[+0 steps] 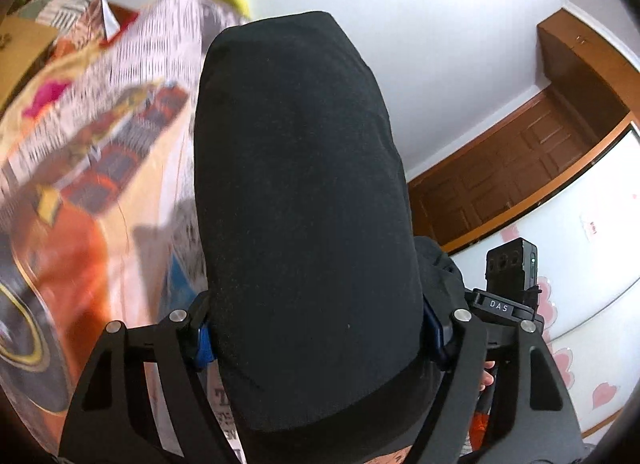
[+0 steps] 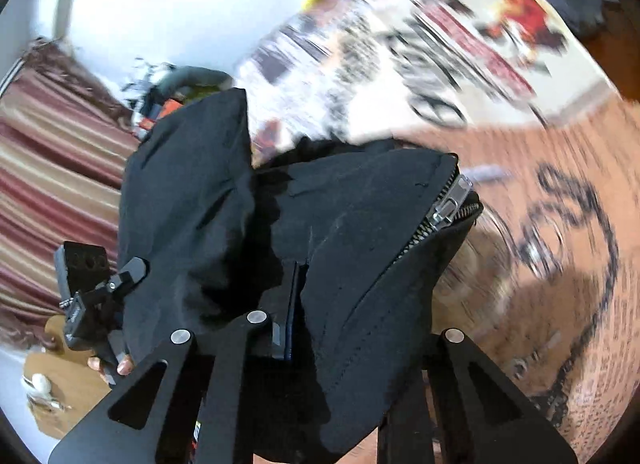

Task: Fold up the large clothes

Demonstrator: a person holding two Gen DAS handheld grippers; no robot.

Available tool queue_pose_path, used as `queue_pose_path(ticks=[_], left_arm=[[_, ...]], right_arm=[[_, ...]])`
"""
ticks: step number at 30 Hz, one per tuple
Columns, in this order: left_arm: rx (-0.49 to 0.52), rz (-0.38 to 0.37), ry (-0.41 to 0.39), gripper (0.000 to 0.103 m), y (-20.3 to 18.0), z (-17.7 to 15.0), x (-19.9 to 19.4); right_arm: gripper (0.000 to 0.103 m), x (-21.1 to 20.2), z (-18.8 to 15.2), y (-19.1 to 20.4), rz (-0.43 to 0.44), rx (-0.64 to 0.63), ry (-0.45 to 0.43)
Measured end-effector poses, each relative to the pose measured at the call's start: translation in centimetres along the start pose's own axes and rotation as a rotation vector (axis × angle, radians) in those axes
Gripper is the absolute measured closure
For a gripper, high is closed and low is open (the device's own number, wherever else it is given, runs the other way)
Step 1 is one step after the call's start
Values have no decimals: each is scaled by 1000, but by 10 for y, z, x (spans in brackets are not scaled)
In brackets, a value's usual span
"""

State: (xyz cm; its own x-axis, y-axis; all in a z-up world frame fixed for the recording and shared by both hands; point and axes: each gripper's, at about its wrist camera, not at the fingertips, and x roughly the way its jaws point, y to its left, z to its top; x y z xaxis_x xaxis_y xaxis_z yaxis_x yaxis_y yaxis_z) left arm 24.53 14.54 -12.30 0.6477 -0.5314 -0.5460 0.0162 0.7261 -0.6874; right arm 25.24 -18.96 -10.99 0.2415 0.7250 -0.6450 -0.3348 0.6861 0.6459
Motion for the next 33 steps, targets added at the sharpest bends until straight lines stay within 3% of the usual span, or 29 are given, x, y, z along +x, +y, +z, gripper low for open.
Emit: queue_pose_path(ticks=[8,16,21,27,30,33], left_arm=[[53,21,-131,27,18,75,-45],[41,33,-196,27,99,138,-41],[-79,56,-140,27,173,153,-8],[-266,152,-7,27,269,131,41],[-320,61,-25,27,287,124,34],[-297,111,2,26,278,124,30]], right_arm=[[88,43,49,65,7,-120,-43],[88,112,91,92,34,-145,-55],[88,175,102,91,-20,-149,2],[86,261,85,47,-101,-49,174],[80,264,75,37,-74,-27,161],[79,253,75,36,-82,-20,173]])
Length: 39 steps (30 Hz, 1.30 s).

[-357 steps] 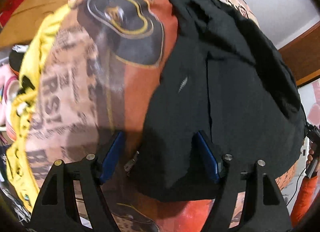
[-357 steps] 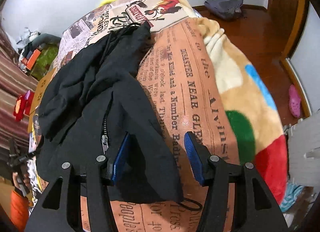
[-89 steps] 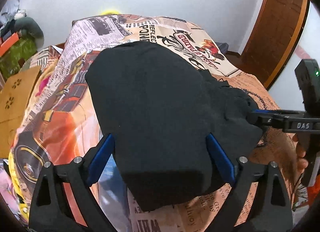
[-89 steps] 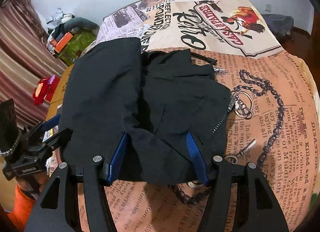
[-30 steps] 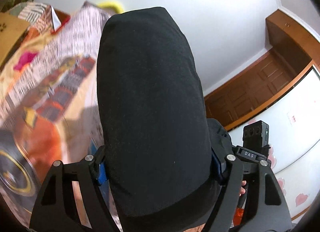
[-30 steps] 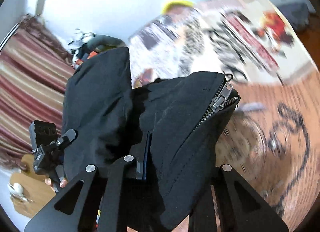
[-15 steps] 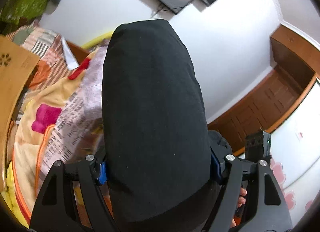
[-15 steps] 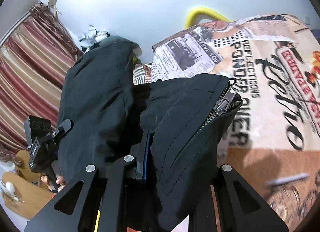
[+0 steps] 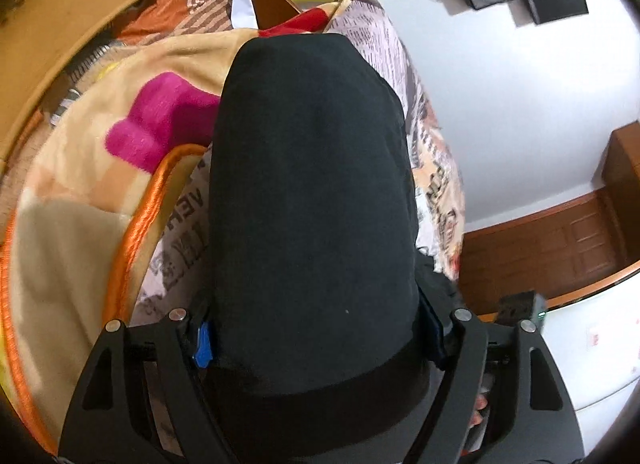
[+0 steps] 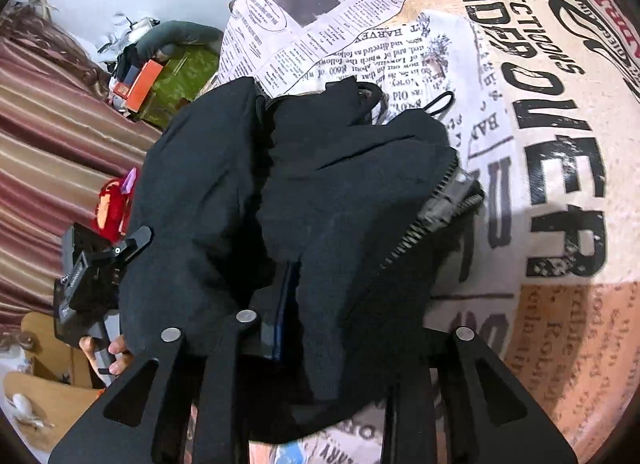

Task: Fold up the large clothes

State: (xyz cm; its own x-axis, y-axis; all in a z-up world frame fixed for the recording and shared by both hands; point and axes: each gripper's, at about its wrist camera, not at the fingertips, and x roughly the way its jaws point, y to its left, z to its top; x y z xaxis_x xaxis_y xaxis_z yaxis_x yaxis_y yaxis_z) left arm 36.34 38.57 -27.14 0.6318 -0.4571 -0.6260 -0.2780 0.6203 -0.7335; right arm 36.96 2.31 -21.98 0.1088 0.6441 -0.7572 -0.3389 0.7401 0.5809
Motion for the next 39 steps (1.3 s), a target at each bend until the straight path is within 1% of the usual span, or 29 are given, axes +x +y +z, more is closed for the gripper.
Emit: queue_pose_path(ticks=[4,7,8,10,12,14,16,18,21,23,24,28,30,32,34,37,39], left_arm=[[33,63,7,25,-13,-13,-16],[58,120,-9,25,-24,-29,-36],[66,140,-21,25,-29,-35,-47],[84,154,-30,25,-36,-44,-64],[113,168,-47,25,-51,-55,-85],[166,207,-80,25,-72,-69,-109],[241,242,-125,25,-104,-87,-137],[321,253,-170,25,-135,-107,-164],[415,240,-250,26,-180,-139,-206],[468,207,-312,26,-209,-166,-236],[487,198,-332,26,-219,-175,-244],[610,200,-481,26,-266,-232,-288],[659,215,-564,25,-281,-260,-304],[698,232,-651,25,-294,-292,-318],[722,240,-714,25,-299,-316,-328],[751,265,-812,25,-304,-352,-337],[760,270,-850,25,-305,-370,-339]], right_arm=[[78,-26,-8,1,-39,-25,2],[77,-50,-19,7,-88,-57,-26],[77,-61,-24,8,-99,-68,-38],[77,-79,-29,9,-99,-81,-56],[77,-95,-33,15,-92,-94,-70],[77,-116,-42,30,-103,-132,-105],[77,-138,-53,47,-113,-182,-152],[77,-165,-66,67,-98,-227,-204],[77,-206,-87,98,-66,-290,-298],[77,-234,-106,117,-45,-337,-370],[77,-251,-118,129,-33,-369,-416],[74,-295,-160,158,-17,-465,-568],[71,-313,-184,169,-19,-506,-649],[70,-324,-203,175,-23,-530,-712],[69,-330,-221,178,-29,-547,-764],[69,-333,-244,180,-60,-559,-842],[68,-333,-256,183,-88,-576,-881]])
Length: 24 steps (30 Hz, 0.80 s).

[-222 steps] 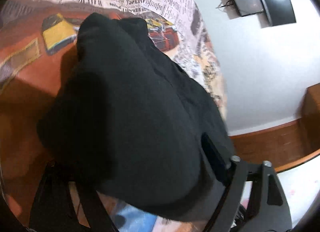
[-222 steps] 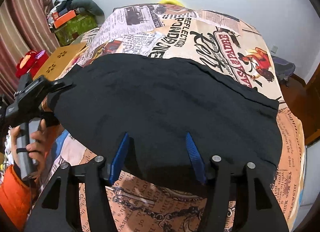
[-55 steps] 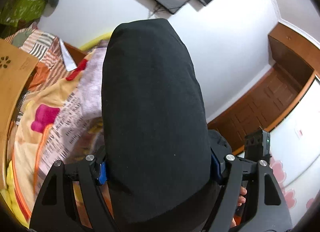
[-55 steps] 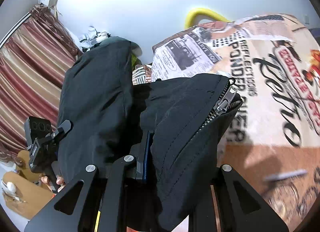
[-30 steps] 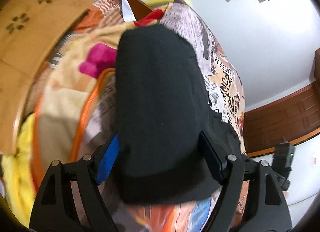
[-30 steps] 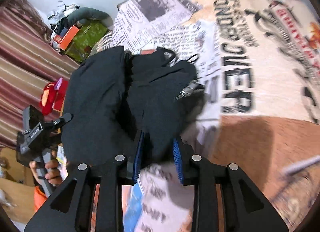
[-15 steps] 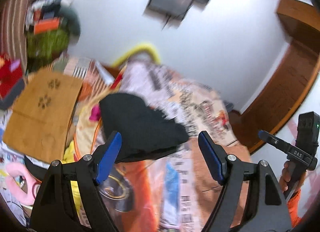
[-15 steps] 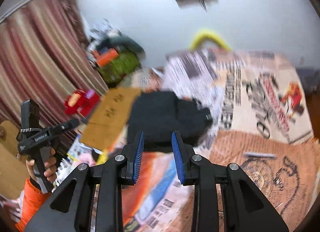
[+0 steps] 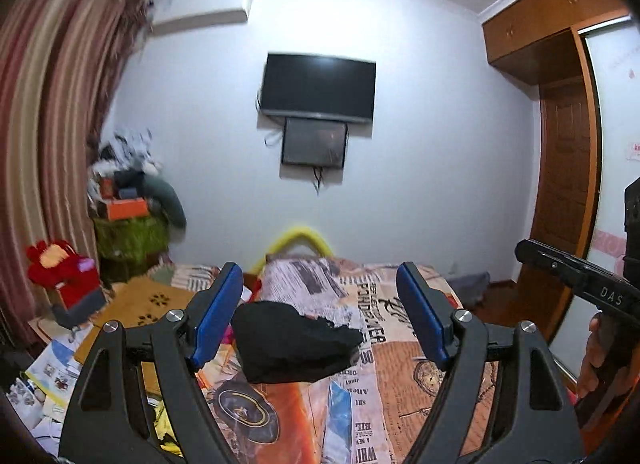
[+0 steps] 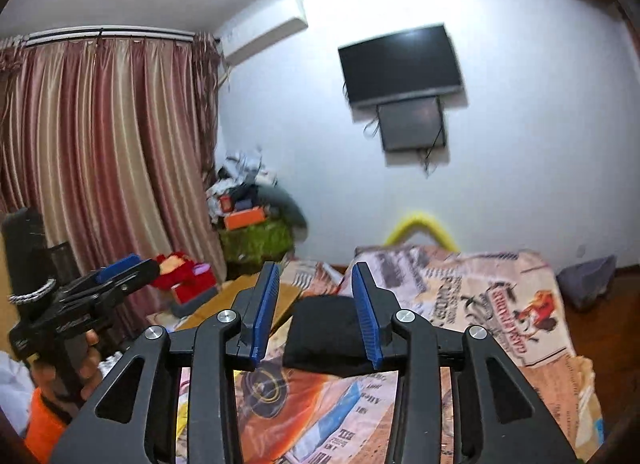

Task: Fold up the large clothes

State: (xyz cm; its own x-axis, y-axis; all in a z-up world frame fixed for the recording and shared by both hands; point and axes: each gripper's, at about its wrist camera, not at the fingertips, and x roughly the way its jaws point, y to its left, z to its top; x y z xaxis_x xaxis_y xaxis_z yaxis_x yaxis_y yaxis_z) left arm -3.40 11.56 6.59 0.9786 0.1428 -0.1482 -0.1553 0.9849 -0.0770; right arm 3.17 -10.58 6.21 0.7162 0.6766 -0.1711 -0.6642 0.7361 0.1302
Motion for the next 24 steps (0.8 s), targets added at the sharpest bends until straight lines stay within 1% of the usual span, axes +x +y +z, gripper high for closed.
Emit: queue_pose_path(ticks=[1,2,3,4,6,7,8,9,10,11,12,15,19,24], left_arm=[[8,8,-14,25,-4,-4,-7],[17,22,-25,25,-8,-6,-13],[28,43,-40,25,-13,-9,-18],[41,64,-55,25,-17,-12,-23],[52,80,-73,21,-21,-15,-30],[51,81,-77,14,-23,-17,-33],[47,84,-80,5,-24,-18,-35],[44,89,-88,3,-25,-19,-36],[44,91,-95,1,-27,-21,-39],[48,96,-95,1,-28,-21,-39],[52,98,-94,1,-29,-22,-40],[62,103,-94,1,-32,-24,-40],[63,97,-92,1,-32,-26,-42],[56,92,-92,1,-30,-26,-42]], right_arm=[[68,-3,-1,3,-11,-14,-13],[65,-7,-2,6,-22,-27,-25],[58,-10,-3,9,-33,-38,-36],[54,-12,-5,10,-41,-44,-47],[41,-16,-7,14,-59,-58,-73],[39,-18,-8,16,-69,-69,-83],[32,-18,-9,19,-82,-80,-90],[27,-19,-9,21,-90,-87,-94],[24,-20,-9,23,-100,-94,-99],[20,-20,-9,24,-105,-98,-102],[18,-18,-8,25,-107,-100,-104],[17,-18,-7,26,-113,-93,-101],[17,-14,-5,24,-99,-71,-83],[17,-17,-13,22,-88,-59,-70]])
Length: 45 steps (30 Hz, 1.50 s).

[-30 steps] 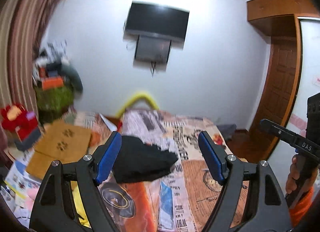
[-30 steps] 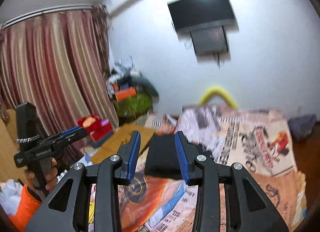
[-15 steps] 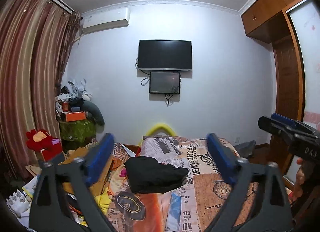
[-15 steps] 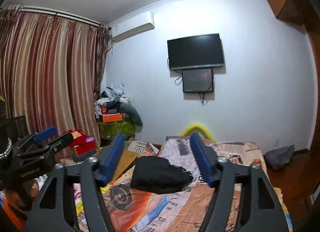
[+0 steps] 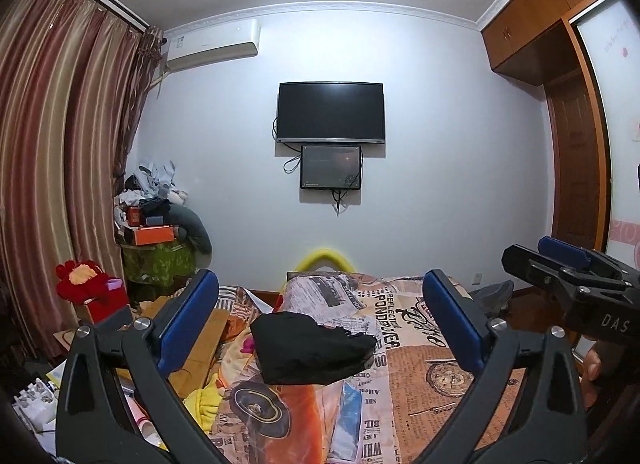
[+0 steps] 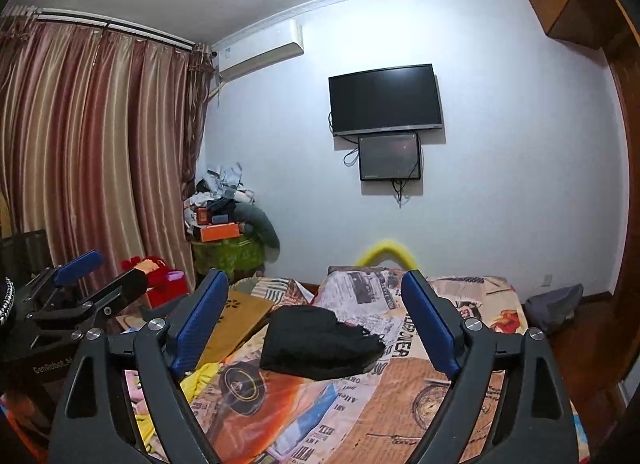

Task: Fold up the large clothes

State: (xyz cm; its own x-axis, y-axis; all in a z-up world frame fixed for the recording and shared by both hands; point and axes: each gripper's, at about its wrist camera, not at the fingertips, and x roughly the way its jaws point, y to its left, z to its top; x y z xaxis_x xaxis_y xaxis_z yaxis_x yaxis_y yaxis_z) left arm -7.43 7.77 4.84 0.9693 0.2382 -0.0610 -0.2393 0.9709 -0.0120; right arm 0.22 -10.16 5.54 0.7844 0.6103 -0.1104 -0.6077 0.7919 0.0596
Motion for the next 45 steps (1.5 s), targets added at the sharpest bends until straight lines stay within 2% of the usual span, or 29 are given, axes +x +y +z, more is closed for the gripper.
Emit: queue_pose_path(ticks=[26,45], left_arm=[[-37,1,24,0,8,-8,8],[-23,-8,44,0,0,-9,12]], right_arm=[[16,-12,-2,5,2,-18,18],[16,-15,-2,-2,-2,3,27]])
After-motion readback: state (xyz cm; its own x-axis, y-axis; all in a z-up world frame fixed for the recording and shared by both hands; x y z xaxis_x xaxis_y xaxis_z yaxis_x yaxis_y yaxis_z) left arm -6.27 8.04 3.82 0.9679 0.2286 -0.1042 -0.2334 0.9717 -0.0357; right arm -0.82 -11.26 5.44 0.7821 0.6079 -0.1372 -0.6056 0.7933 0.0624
